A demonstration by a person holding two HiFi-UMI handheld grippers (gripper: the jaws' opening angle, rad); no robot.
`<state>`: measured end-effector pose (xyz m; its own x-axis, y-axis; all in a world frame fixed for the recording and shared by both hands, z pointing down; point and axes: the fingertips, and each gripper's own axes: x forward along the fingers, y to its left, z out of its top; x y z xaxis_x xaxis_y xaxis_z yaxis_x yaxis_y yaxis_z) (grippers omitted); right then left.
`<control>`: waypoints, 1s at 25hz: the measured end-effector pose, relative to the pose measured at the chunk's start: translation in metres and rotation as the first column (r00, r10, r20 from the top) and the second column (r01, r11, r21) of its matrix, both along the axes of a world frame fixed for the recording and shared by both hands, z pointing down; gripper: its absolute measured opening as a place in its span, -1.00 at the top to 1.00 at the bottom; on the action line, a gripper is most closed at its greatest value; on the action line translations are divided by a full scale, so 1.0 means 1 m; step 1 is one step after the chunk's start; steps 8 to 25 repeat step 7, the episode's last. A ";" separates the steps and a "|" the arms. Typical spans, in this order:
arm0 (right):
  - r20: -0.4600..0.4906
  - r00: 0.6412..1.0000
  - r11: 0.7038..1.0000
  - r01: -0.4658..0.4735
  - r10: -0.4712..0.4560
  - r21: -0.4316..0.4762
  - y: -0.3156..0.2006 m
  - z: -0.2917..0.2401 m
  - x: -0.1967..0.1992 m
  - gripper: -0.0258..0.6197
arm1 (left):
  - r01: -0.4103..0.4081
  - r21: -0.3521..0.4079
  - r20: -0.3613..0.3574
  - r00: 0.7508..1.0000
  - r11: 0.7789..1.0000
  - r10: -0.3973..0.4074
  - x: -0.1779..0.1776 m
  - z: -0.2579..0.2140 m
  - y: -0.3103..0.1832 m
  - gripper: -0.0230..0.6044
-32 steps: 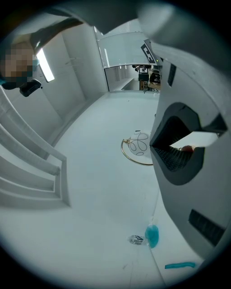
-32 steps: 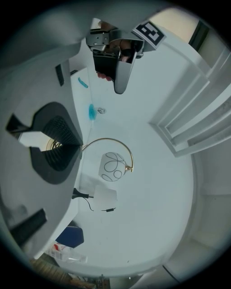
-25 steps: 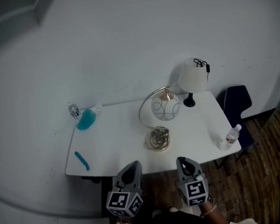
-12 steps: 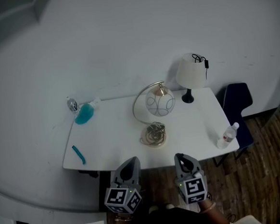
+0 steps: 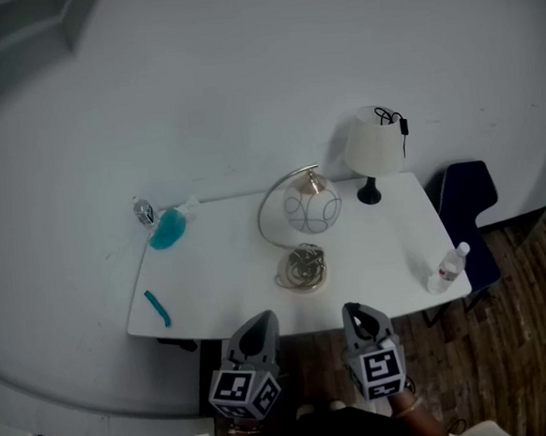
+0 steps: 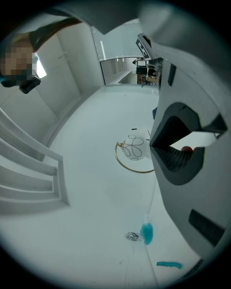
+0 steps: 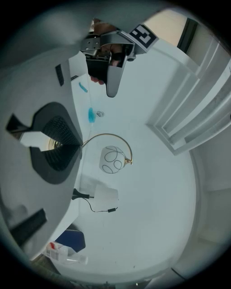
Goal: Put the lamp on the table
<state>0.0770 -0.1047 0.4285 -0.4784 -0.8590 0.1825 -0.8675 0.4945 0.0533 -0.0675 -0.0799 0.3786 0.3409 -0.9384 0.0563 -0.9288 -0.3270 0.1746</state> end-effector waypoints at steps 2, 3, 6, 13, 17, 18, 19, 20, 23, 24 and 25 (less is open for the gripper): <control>0.003 1.000 1.000 -0.001 0.001 -0.001 -0.002 0.001 0.000 0.92 | -0.001 -0.001 0.001 1.000 1.000 0.001 0.001 0.000 -0.003 0.93; 0.004 1.000 1.000 -0.001 0.001 0.002 -0.004 0.002 0.001 0.92 | -0.002 -0.001 0.002 1.000 1.000 0.002 0.001 0.001 -0.004 0.93; 0.003 1.000 1.000 0.003 -0.003 0.016 -0.009 0.006 0.001 0.92 | -0.004 -0.005 0.004 1.000 1.000 0.004 0.004 0.003 -0.008 0.93; 0.003 1.000 1.000 0.005 -0.005 0.019 -0.011 0.008 0.001 0.92 | -0.004 -0.007 0.004 1.000 1.000 0.004 0.004 0.004 -0.009 0.93; 0.003 1.000 1.000 0.005 -0.005 0.019 -0.011 0.008 0.001 0.92 | -0.004 -0.007 0.004 1.000 1.000 0.004 0.004 0.004 -0.009 0.93; 0.003 1.000 1.000 0.005 -0.005 0.019 -0.011 0.008 0.001 0.92 | -0.004 -0.007 0.004 1.000 1.000 0.004 0.004 0.004 -0.009 0.93; 0.003 1.000 1.000 0.005 -0.005 0.019 -0.011 0.008 0.001 0.92 | -0.004 -0.007 0.004 1.000 1.000 0.004 0.004 0.004 -0.009 0.93; 0.003 1.000 1.000 0.005 -0.005 0.019 -0.011 0.008 0.001 0.92 | -0.004 -0.007 0.004 1.000 1.000 0.004 0.004 0.004 -0.009 0.93; 0.003 1.000 1.000 0.005 -0.005 0.019 -0.011 0.008 0.001 0.92 | -0.004 -0.007 0.004 1.000 1.000 0.004 0.004 0.004 -0.009 0.93; 0.003 1.000 1.000 0.005 -0.005 0.019 -0.011 0.008 0.001 0.92 | -0.004 -0.007 0.004 1.000 1.000 0.004 0.004 0.004 -0.009 0.93; 0.003 1.000 1.000 0.005 -0.005 0.019 -0.011 0.008 0.001 0.92 | -0.004 -0.007 0.004 1.000 1.000 0.004 0.004 0.004 -0.009 0.93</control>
